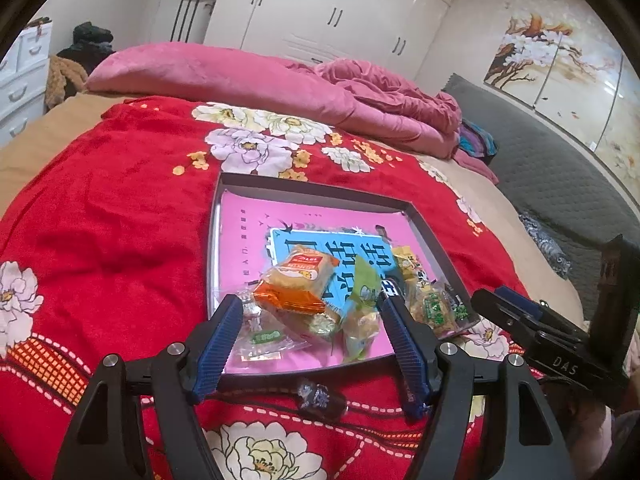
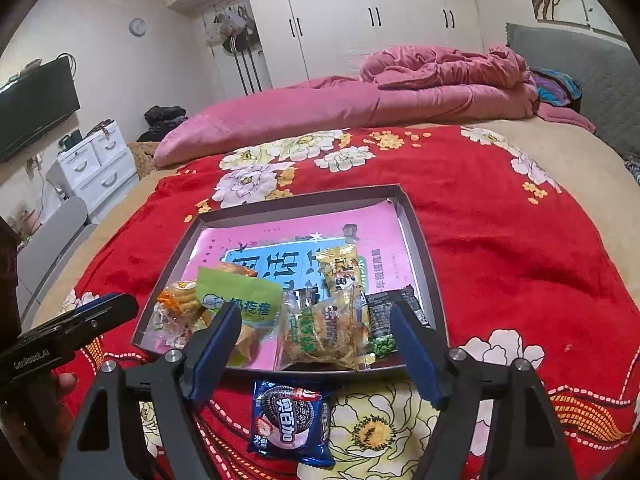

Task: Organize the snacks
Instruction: 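Withdraw both tools from the tray toward the remaining snacks on the bedspread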

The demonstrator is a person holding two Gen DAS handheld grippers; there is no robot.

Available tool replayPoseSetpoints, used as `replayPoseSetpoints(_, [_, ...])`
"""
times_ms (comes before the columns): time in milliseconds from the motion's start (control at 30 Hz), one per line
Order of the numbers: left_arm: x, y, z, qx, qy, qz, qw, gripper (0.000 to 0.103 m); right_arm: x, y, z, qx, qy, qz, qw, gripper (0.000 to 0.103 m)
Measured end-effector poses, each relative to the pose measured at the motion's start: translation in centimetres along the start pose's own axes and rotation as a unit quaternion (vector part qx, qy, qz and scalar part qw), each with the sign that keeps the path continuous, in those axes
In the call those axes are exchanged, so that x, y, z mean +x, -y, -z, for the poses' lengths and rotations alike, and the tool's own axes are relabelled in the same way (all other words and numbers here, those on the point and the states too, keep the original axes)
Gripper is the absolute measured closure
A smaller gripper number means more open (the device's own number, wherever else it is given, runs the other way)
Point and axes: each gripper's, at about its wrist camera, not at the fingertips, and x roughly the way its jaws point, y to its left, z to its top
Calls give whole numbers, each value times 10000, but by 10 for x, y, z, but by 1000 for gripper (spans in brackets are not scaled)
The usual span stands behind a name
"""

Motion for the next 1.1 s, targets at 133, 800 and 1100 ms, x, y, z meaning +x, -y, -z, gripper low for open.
replayPoseSetpoints(133, [-4,-1,3,-2,-10,-40,10000,29,-4,-2,0,10,23,-36,10000,24])
replayPoseSetpoints(800, [-11,5,21,-99,-305,1,9995,28,-33,5,6,125,249,-156,9995,18])
replayPoseSetpoints(1100, [-17,12,32,-70,-340,-116,9993,28,-43,13,14,153,263,111,9995,17])
